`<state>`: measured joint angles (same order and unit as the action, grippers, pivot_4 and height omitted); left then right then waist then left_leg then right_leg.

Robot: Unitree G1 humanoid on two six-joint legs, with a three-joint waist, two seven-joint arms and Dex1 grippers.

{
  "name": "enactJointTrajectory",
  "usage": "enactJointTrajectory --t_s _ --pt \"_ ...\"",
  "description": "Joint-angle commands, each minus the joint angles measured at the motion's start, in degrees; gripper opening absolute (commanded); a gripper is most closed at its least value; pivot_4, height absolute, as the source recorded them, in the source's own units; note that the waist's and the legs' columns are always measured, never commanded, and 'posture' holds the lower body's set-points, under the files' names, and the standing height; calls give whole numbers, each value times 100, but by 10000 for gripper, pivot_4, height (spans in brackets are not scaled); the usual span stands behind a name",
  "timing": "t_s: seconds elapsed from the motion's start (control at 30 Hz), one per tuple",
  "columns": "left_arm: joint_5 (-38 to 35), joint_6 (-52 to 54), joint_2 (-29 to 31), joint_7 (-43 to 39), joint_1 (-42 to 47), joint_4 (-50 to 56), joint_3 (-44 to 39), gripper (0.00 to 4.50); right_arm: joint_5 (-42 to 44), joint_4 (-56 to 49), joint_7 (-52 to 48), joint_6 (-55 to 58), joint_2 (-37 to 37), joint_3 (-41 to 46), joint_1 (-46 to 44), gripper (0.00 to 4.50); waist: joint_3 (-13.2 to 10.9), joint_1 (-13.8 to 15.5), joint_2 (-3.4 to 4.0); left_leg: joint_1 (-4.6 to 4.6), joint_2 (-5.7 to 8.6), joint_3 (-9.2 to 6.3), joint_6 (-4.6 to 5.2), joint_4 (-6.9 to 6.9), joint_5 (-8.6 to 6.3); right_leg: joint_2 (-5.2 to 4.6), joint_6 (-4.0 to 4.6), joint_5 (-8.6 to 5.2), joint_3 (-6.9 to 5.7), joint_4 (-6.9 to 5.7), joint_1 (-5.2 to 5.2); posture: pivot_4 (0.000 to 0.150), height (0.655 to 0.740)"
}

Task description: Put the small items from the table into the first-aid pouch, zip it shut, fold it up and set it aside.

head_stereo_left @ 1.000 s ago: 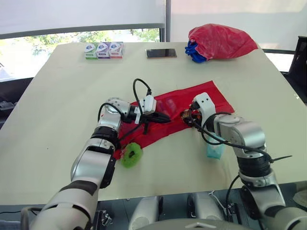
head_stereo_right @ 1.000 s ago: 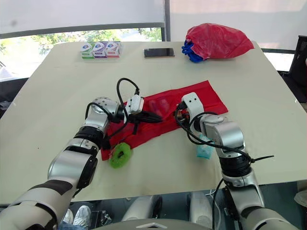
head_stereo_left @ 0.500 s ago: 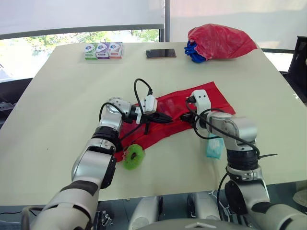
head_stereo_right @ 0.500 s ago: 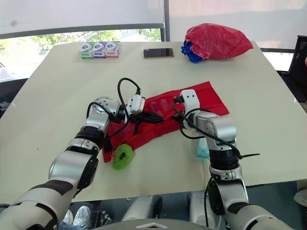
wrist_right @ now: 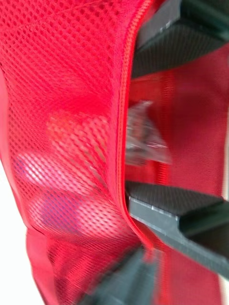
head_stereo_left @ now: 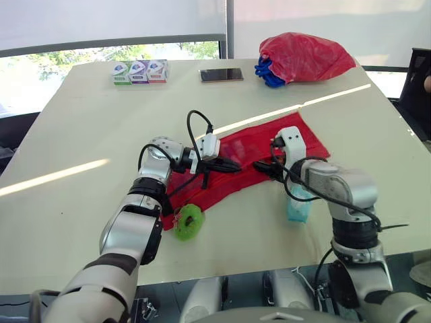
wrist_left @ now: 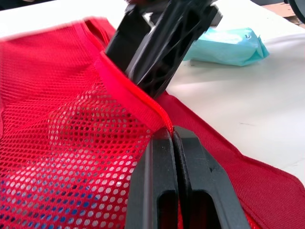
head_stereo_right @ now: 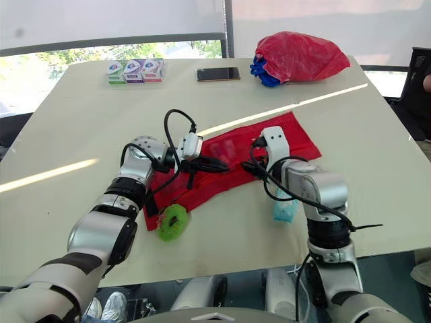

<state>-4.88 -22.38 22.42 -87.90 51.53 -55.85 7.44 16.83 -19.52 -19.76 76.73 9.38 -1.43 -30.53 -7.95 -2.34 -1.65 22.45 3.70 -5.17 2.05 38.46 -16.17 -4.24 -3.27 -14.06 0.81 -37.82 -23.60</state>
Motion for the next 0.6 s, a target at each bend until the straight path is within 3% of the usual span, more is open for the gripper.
enactJointTrajectory --t_s 0.03,0.07,0.17,0.3,0.33,0.4,0.6 --pt "22 -165 41 10 161 -71 -28 0 261 -552 -253 -70 316 -142 154 33358 0 -1 0 -1 0 -1 0 0 0 0 0 0 0 4 0 1500 7400" --pt "23 -176 37 10 170 -91 -36 0 265 -595 -285 -197 414 -190 233 33358 0 -1 0 -1 0 0 1 0 0 0 0 0 1 6 0 1500 7400" --pt "22 -216 29 12 188 -137 -50 0 78 -556 -218 -709 627 -383 466 25937 0 3 -1 -2 0 -1 1 0 0 1 0 0 1 7 0 1500 7400" --pt "8 -249 10 -7 203 -162 -56 0 -56 -326 -109 -1189 596 -628 540 7222 1 2 -2 -2 0 1 1 0 0 0 0 0 2 12 0 1500 7400" --pt "0 -250 -1 -19 204 -157 -57 0 -106 -210 -63 -1314 543 -668 515 5258 1 2 -2 -3 0 0 0 0 0 0 0 0 1 13 0 1500 7400" --pt "-28 -213 -20 -99 175 -118 -45 0 -228 175 35 -1669 408 -691 393 1580 1 2 -2 -3 0 0 0 0 0 0 0 0 2 12 0 1500 7400" --pt "-28 -211 -26 -145 142 -106 -34 0 -449 1381 39 -2835 26 -757 -19 1580 1 -2 -3 -4 2 1 0 0 0 0 0 0 3 12 0 1500 7400"
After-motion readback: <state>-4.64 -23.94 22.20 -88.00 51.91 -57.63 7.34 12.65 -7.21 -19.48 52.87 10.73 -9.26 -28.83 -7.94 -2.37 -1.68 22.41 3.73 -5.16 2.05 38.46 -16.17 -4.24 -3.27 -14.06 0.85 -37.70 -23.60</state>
